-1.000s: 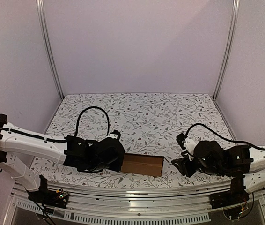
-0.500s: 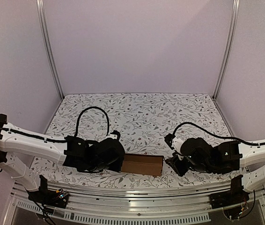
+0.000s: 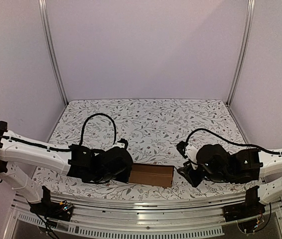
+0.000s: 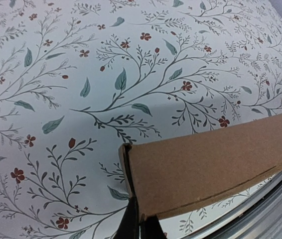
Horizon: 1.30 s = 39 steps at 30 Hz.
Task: Fold the paper box
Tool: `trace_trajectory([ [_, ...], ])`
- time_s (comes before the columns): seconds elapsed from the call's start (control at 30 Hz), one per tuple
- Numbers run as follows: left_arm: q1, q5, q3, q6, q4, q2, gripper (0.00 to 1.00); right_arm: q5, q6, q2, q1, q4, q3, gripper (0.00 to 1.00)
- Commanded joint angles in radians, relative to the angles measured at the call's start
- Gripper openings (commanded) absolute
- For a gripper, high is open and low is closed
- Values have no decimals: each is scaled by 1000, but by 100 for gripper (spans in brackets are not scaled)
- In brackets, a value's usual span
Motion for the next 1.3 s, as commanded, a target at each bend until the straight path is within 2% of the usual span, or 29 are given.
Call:
trace_trajectory([
  [0.0,-26,83,-31,-3,-133,53,0,3,2,-9,1,-7,11,33],
  [0.53,-26,85,-12,14,-140,64,0,17,-20,99,3,11,38,22],
  [0.67,-26,85,-12,16,-142,65,0,22,-22,116,3,12,43,13],
  [0.77,-26,84,-9,16,-145,67,0,20,-26,126,3,12,50,0],
  [1.0,-28,86,-6,16,-147,76,0,17,-16,116,8,13,60,0],
  [1.27,-35,77,5,21,-148,101,0,11,77,79,8,17,81,0],
])
